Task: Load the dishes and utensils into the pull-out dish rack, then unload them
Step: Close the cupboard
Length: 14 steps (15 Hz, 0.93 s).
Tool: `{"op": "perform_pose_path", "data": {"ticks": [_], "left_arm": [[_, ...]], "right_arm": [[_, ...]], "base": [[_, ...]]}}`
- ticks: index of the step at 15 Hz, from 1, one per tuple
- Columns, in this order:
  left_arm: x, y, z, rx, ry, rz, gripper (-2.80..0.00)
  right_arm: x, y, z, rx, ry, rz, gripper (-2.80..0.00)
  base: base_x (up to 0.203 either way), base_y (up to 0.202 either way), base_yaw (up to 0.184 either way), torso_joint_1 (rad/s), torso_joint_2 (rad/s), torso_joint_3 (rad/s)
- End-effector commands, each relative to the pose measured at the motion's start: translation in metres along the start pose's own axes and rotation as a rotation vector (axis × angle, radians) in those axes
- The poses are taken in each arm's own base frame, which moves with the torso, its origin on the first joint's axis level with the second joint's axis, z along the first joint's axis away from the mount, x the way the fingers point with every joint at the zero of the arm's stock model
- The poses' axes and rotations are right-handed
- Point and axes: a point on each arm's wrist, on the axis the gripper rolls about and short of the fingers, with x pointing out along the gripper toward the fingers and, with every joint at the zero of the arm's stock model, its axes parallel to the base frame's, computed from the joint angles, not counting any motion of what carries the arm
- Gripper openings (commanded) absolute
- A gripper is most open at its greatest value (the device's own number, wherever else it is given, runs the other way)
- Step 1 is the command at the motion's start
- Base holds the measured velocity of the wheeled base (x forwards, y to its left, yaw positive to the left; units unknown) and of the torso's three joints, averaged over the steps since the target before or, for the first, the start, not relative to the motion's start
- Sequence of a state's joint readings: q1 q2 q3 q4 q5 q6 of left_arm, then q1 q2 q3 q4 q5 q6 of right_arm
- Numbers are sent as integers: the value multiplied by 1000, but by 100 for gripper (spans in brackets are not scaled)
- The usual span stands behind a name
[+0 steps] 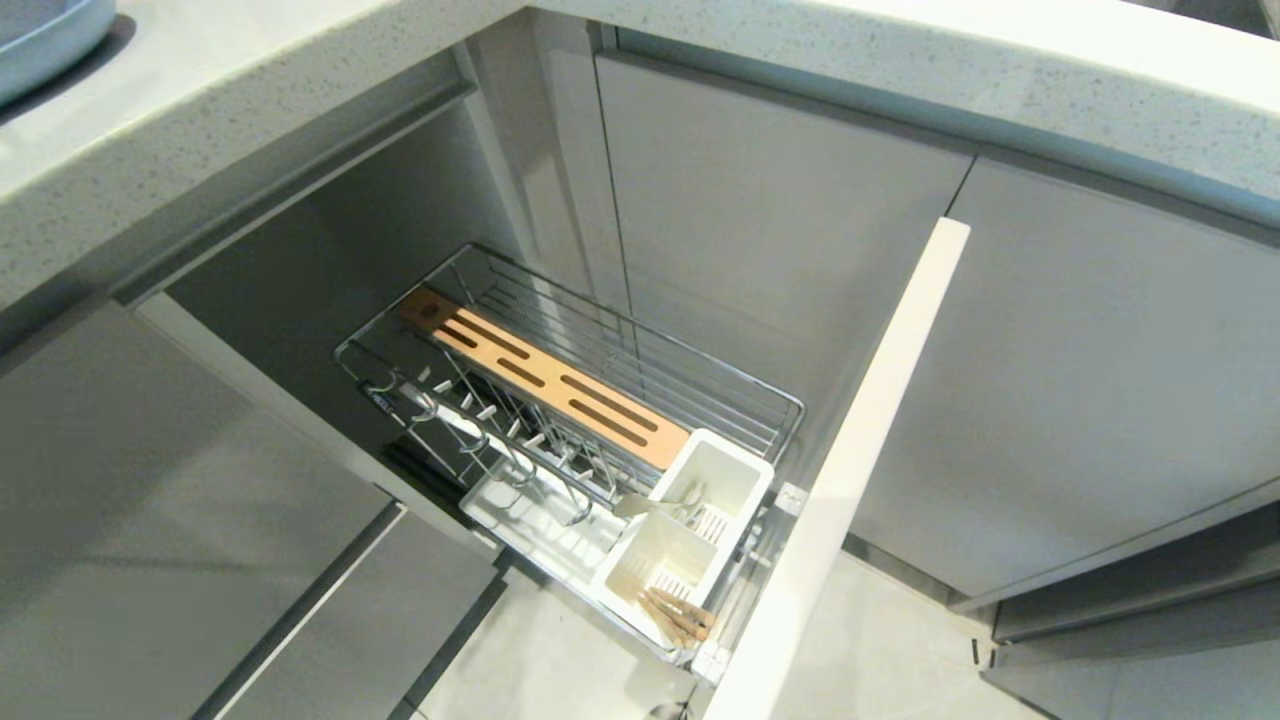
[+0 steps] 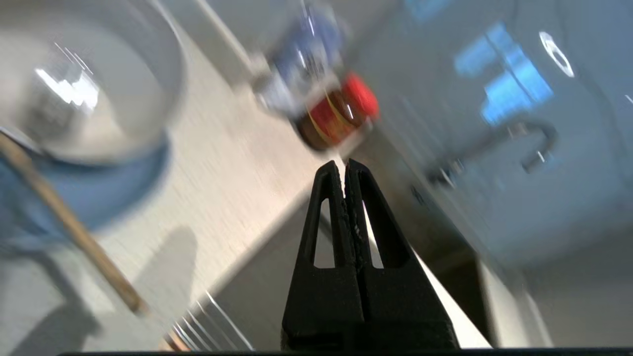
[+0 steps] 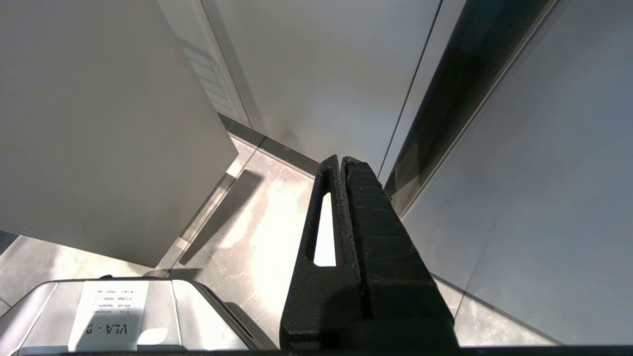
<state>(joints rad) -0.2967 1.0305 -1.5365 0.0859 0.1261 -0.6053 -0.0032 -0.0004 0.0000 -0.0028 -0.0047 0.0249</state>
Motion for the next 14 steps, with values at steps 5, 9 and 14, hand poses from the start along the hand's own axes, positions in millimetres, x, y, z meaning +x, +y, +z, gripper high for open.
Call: {"op": "perform_pose_path", "data": {"ticks": [5, 9, 14], "left_arm": [[39, -7, -71, -94, 419, -91, -280], [42, -24, -117, -92, 604, -142, -280], [32, -54, -186, -2, 783, -111, -280]], "right_arm": [[0, 0, 0, 0, -2, 0, -280], [0, 0, 0, 0, -3, 0, -280], [0, 0, 0, 1, -1, 0, -280]], "base": [[0, 0, 0, 0, 0, 0], [0, 0, 0, 0, 0, 0], [0, 0, 0, 0, 0, 0]]}}
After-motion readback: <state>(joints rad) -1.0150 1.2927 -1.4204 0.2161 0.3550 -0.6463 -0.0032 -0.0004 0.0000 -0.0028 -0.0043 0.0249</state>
